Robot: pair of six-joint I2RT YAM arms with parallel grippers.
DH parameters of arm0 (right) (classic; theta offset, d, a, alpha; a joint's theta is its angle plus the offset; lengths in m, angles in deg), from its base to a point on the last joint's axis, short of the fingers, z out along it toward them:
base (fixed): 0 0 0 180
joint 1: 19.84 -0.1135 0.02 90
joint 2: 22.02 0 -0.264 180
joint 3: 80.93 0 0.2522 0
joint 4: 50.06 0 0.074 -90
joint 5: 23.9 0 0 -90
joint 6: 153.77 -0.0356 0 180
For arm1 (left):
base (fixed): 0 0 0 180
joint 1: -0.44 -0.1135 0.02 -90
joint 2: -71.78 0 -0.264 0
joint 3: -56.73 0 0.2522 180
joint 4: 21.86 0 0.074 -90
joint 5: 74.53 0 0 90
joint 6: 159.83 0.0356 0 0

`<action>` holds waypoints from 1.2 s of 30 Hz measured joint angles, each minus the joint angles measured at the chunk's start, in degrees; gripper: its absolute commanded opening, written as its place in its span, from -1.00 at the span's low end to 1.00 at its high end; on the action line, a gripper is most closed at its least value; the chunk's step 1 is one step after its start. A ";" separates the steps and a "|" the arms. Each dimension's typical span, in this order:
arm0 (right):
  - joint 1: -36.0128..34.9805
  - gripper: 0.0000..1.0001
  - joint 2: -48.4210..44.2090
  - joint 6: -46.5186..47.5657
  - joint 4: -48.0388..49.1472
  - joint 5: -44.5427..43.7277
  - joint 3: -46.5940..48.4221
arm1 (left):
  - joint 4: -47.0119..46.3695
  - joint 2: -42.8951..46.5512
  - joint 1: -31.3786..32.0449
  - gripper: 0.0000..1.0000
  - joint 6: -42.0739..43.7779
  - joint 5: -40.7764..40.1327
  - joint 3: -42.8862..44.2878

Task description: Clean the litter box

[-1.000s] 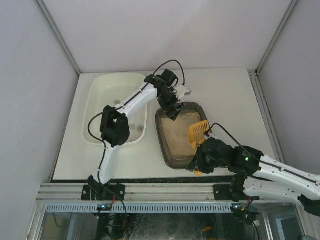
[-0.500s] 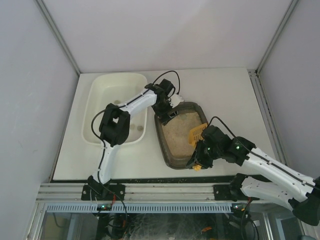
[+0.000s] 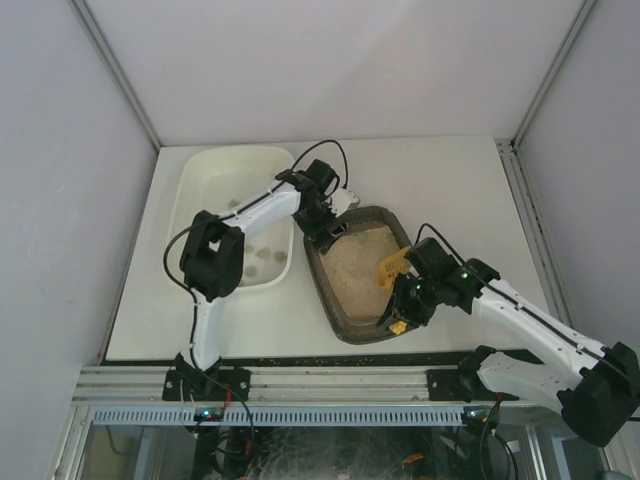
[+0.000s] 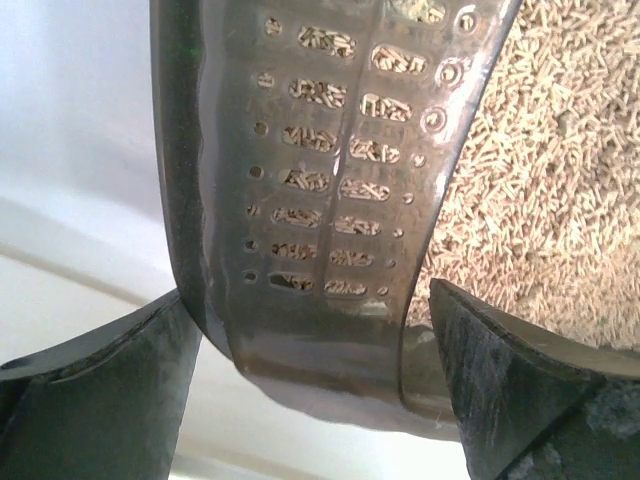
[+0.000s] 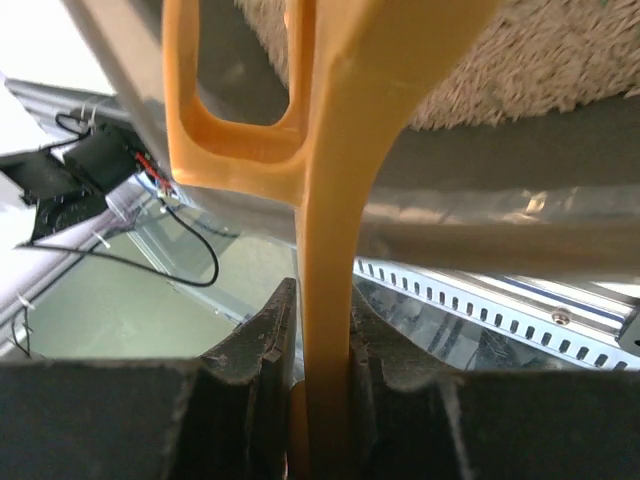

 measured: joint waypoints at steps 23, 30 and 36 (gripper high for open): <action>6.93 -1.00 29.38 20.33 -10.95 8.59 16.94 | -10.08 19.06 -1.53 0.74 -20.48 8.57 -26.80; 3.67 -1.00 30.75 19.78 -10.60 7.10 18.45 | -9.90 19.30 -1.53 0.74 -21.66 10.05 -27.02; 2.64 -1.00 32.85 16.09 -0.92 7.91 15.65 | -9.77 19.34 -1.53 0.74 -22.29 10.45 -26.99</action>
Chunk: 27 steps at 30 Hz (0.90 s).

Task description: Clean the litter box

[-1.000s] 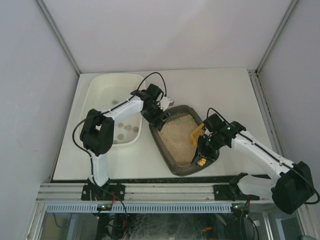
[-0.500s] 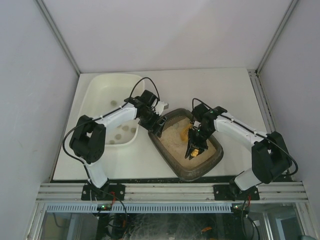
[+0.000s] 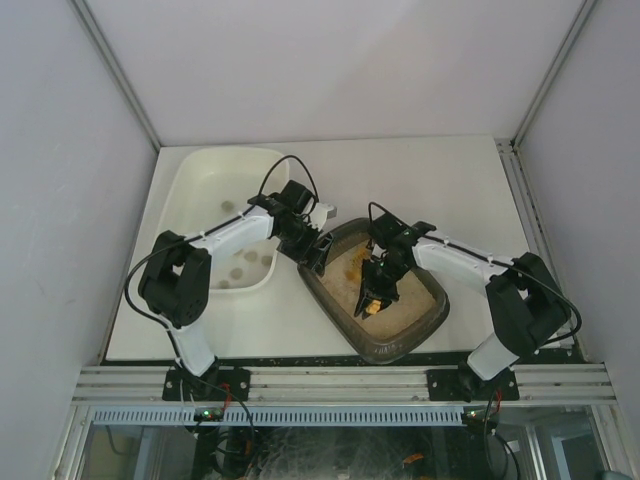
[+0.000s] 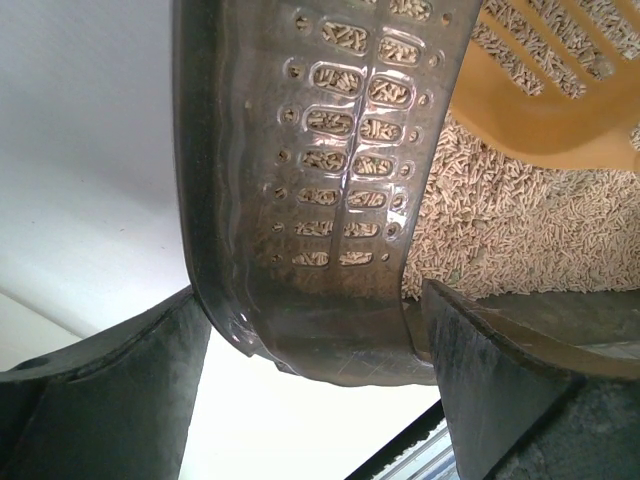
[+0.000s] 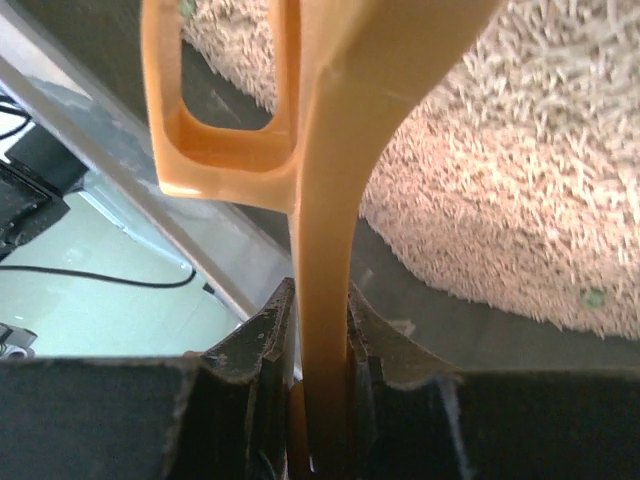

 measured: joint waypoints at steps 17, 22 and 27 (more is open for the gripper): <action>-0.37 -1.00 0.48 -16.31 42.91 3.91 -17.35 | -0.09 0.48 0.00 0.73 -0.17 -0.02 -0.35; -2.19 -1.00 -0.83 -18.73 47.69 -1.53 -19.76 | 0.17 0.48 0.00 0.72 -0.17 -0.11 -0.35; -4.48 -1.00 -7.04 -20.98 45.75 -12.28 -20.57 | 0.55 0.48 0.00 0.73 -0.22 0.83 -0.35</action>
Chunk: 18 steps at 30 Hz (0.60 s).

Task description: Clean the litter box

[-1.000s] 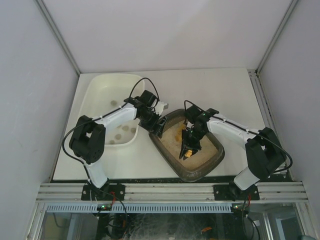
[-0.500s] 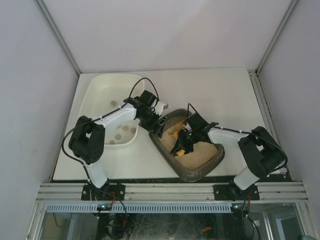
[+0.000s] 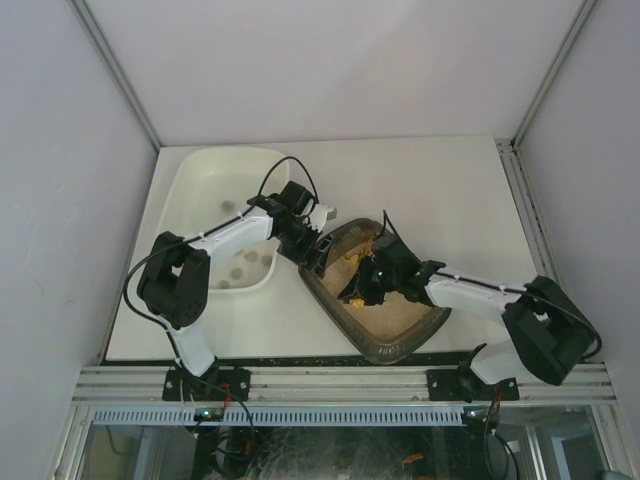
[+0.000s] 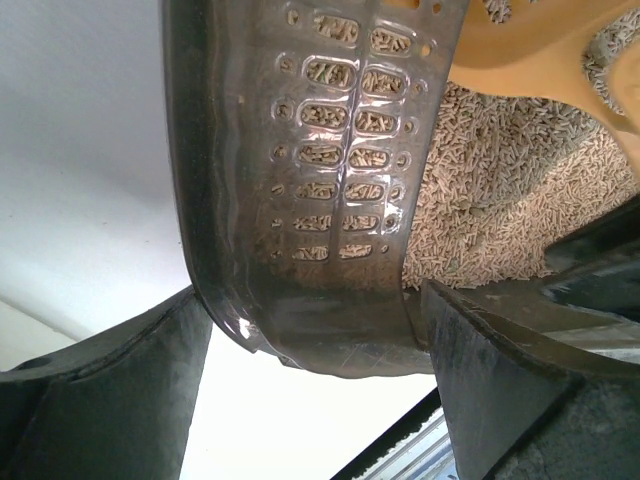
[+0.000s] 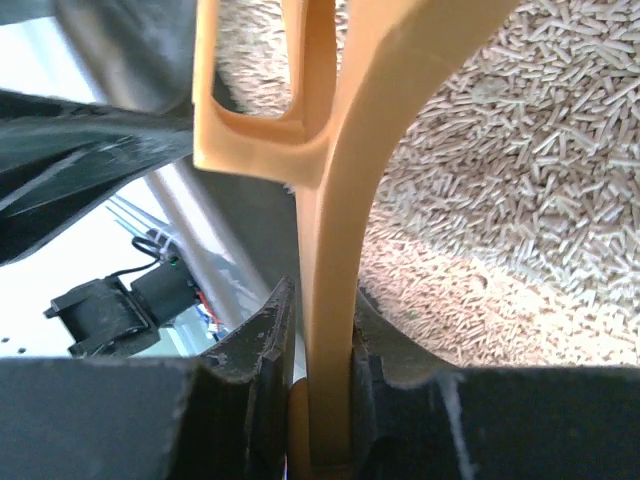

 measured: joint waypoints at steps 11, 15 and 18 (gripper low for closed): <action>-0.59 -1.00 2.51 -0.66 12.81 3.67 -6.29 | 0.33 0.00 0.02 0.73 -0.13 0.68 0.00; -1.11 -1.00 8.48 -1.42 20.06 5.07 -6.47 | 0.98 0.00 0.00 0.73 -0.44 0.13 0.00; -1.18 -1.00 11.28 -1.81 25.44 5.99 -6.62 | 1.60 0.02 -0.48 0.73 -1.42 -0.85 0.00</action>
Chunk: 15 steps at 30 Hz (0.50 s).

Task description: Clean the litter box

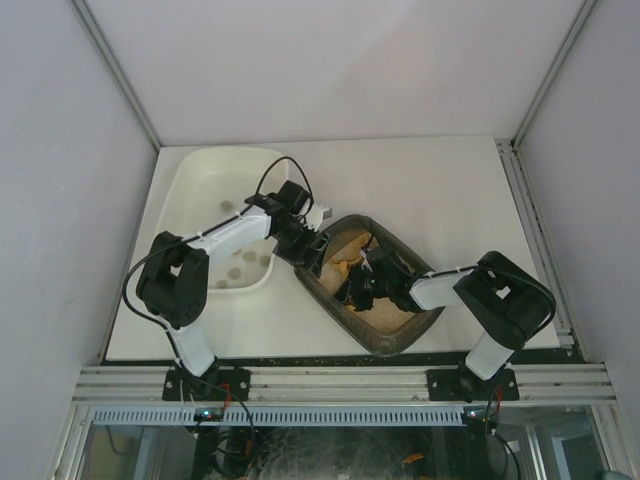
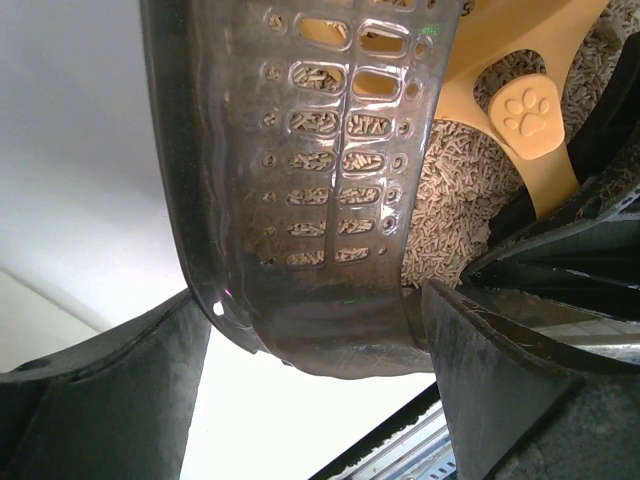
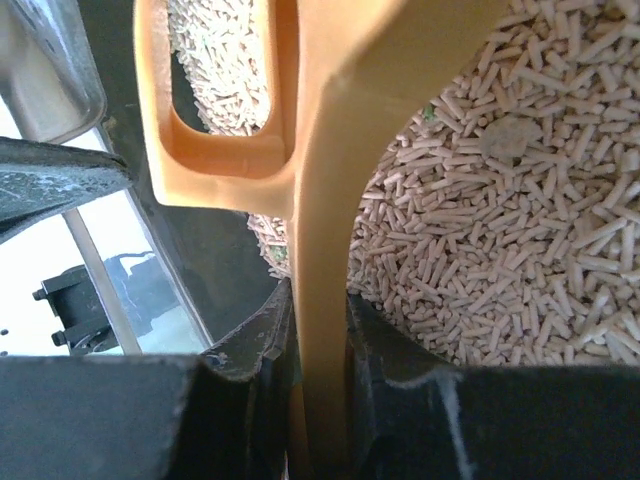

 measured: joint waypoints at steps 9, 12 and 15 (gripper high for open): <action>-0.15 -1.00 0.26 0.33 3.41 0.11 -0.81 | 0.24 0.09 -0.37 0.72 -0.09 -0.70 0.00; -0.28 -1.00 -2.27 1.07 1.09 0.15 -0.85 | 0.28 0.11 -0.37 0.72 -0.09 -0.55 0.00; -0.55 -1.00 -6.86 1.88 -3.30 0.17 -1.29 | 0.26 0.11 -0.15 0.72 0.02 0.09 0.00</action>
